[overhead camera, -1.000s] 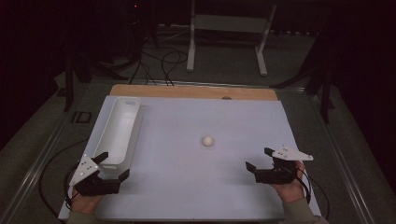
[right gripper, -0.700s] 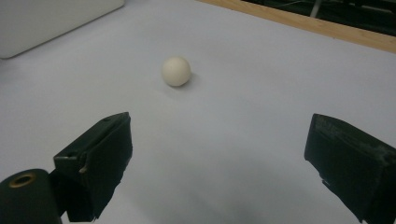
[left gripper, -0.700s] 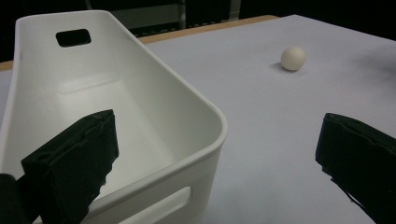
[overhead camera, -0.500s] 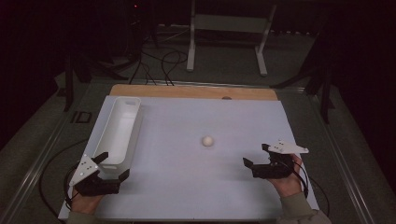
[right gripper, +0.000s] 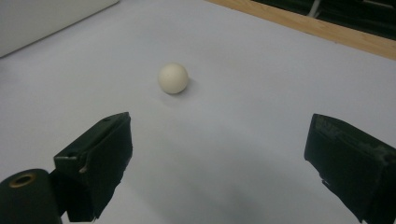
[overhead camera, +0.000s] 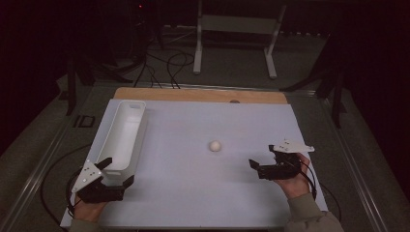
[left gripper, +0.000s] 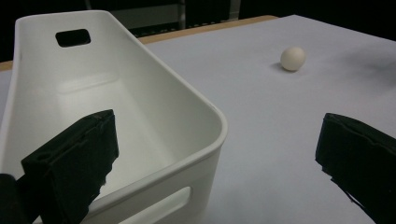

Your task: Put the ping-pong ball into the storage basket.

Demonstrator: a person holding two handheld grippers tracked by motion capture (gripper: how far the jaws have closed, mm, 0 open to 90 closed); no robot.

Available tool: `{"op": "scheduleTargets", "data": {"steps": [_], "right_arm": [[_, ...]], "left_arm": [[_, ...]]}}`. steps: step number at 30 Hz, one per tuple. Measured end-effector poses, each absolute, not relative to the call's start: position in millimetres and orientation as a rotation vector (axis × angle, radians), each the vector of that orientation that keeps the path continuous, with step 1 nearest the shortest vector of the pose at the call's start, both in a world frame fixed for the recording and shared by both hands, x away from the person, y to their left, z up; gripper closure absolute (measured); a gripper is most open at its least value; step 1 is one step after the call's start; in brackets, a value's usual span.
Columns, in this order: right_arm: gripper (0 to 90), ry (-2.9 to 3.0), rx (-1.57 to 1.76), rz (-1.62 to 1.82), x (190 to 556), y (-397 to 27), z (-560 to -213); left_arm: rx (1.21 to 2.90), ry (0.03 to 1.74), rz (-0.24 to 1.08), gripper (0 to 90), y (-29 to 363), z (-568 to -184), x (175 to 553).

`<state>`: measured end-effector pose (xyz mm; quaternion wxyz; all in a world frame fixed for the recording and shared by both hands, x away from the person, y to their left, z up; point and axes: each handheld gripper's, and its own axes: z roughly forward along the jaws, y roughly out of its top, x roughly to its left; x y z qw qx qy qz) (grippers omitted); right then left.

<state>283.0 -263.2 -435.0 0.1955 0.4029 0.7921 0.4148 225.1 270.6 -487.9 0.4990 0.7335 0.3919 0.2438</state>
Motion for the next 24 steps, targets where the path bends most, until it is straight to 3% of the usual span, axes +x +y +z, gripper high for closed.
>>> {"op": "scheduleTargets", "data": {"steps": [24], "right_arm": [[6.9,2.249,1.12,1.132,299,-248,-433]], "left_arm": [[1.776,0.947,0.589,0.0,271,-488,225]]}}
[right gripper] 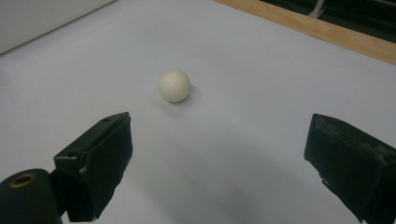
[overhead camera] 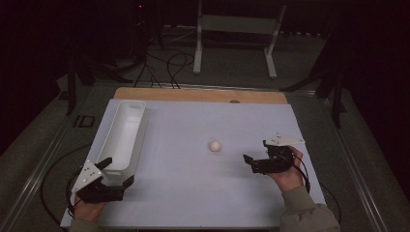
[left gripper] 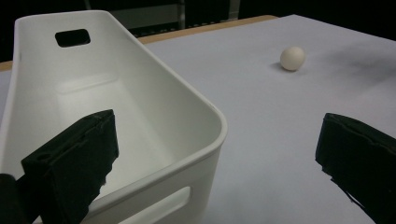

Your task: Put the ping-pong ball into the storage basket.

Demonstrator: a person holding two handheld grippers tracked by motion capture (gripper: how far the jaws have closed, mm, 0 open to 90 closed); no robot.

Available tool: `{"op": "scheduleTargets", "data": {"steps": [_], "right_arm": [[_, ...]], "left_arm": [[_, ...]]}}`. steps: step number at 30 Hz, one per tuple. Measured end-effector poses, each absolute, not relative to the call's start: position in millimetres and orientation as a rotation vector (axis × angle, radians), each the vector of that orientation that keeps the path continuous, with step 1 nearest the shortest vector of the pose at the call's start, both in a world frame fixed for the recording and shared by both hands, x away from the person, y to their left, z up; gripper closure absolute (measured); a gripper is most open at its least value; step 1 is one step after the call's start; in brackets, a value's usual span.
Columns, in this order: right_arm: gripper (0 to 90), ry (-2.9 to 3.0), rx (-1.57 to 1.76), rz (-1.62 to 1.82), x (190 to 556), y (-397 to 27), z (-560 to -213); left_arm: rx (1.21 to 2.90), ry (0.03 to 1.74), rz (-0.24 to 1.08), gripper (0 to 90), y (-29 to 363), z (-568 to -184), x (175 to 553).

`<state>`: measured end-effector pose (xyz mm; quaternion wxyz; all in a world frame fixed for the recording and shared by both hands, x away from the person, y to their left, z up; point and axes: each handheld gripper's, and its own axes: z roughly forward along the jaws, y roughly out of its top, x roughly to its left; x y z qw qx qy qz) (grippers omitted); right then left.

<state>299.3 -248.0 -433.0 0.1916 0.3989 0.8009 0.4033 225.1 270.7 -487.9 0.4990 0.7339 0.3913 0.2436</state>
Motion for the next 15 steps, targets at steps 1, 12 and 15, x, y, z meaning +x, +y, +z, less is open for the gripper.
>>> {"op": "scheduleTargets", "data": {"steps": [1,12,15], "right_arm": [[6.9,2.252,1.119,1.131,300,-247,-433],[6.9,2.286,1.095,1.114,307,-236,-430],[6.9,2.292,1.088,1.107,309,-234,-430]], "left_arm": [[1.776,0.946,0.59,0.0,271,-488,225],[1.777,0.945,0.59,0.0,271,-488,225],[1.777,0.945,0.59,0.0,271,-488,225]]}}
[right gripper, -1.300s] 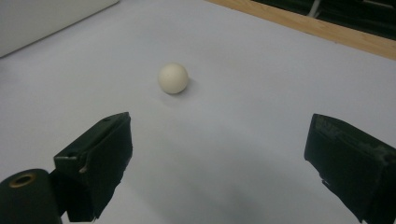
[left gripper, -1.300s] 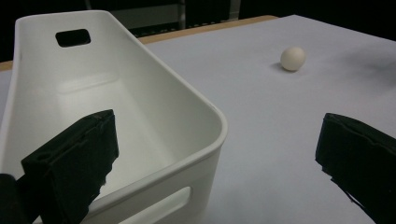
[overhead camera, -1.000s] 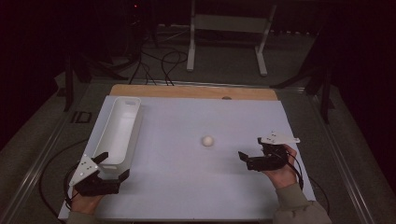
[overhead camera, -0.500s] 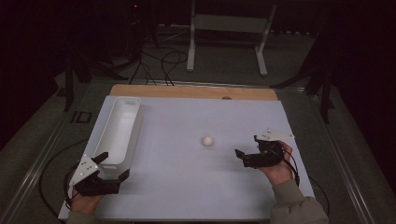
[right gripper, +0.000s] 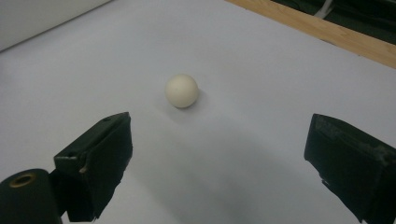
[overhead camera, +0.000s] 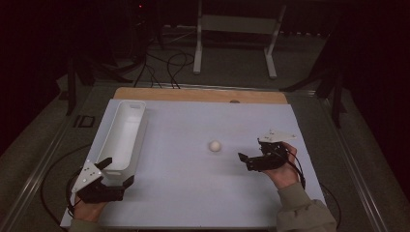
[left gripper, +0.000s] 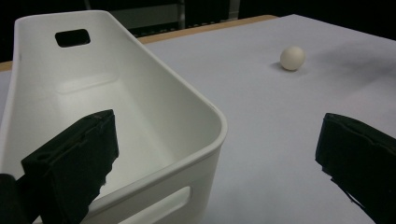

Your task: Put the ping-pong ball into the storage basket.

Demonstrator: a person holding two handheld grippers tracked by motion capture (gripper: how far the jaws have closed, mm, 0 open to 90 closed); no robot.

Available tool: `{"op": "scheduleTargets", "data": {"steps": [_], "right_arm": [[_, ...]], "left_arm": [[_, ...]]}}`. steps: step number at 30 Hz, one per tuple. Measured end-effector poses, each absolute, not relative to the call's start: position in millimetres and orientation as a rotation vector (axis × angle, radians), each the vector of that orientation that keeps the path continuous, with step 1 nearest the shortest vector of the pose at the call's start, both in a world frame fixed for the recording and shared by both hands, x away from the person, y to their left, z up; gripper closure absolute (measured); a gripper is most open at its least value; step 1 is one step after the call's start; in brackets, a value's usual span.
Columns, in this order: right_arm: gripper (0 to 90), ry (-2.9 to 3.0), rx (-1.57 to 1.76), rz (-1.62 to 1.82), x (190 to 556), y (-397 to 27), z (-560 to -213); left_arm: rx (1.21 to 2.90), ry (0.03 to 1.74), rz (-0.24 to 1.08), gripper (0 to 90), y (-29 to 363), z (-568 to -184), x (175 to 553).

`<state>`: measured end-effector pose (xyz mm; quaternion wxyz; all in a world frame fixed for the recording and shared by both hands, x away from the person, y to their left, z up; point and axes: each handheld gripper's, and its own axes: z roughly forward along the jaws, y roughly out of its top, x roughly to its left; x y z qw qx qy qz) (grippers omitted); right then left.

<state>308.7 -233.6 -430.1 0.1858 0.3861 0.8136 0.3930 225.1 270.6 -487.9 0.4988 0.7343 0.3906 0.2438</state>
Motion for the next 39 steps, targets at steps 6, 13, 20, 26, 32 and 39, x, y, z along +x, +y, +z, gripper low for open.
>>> {"op": "scheduleTargets", "data": {"steps": [6,13,20,26,32,39], "right_arm": [[6.9,2.304,1.079,1.1,313,-229,-430],[6.9,2.328,1.066,1.076,322,-224,-429],[6.9,2.355,1.061,1.049,329,-219,-431],[7.0,2.383,1.041,1.025,335,-214,-431],[7.0,2.413,1.029,1.001,340,-208,-432],[7.0,2.446,1.008,0.978,344,-202,-434]], "left_arm": [[1.777,0.944,0.59,0.0,271,-488,225],[1.778,0.943,0.591,0.0,271,-488,225],[1.779,0.941,0.59,0.0,271,-488,225],[1.779,0.94,0.591,0.0,271,-488,225],[1.778,0.939,0.59,0.0,271,-488,225],[1.779,0.939,0.591,0.0,271,-488,225]]}}
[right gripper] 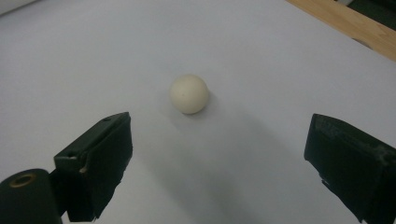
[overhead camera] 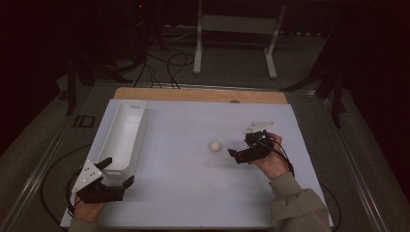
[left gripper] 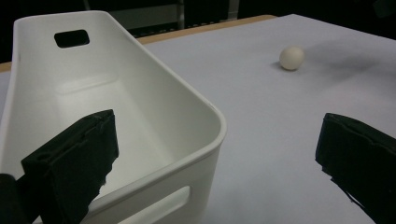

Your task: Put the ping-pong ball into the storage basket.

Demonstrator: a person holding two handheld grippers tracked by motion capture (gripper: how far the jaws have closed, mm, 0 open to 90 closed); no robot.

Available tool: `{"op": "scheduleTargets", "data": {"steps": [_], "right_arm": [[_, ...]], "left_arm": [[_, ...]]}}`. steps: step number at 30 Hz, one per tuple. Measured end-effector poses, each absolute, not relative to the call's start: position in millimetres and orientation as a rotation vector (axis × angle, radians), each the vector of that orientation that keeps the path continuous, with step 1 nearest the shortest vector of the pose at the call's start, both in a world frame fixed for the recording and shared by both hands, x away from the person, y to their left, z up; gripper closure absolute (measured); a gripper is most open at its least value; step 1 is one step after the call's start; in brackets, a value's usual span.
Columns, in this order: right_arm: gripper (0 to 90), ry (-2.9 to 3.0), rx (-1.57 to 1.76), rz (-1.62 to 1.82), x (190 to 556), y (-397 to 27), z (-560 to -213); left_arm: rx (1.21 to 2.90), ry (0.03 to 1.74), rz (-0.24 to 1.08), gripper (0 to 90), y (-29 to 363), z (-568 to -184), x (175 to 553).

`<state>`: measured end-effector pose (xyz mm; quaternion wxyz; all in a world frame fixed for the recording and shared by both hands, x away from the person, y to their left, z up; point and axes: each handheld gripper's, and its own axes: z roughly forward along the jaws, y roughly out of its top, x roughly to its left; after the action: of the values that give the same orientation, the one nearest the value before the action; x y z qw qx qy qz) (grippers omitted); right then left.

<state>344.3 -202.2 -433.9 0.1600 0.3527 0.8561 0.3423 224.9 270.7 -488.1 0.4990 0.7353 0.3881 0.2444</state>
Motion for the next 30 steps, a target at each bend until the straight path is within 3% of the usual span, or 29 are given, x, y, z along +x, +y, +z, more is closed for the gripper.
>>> {"op": "scheduleTargets", "data": {"steps": [30], "right_arm": [[7.0,2.533,0.969,0.85,367,-181,-442]], "left_arm": [[1.779,0.938,0.589,0.0,271,-488,225]]}}
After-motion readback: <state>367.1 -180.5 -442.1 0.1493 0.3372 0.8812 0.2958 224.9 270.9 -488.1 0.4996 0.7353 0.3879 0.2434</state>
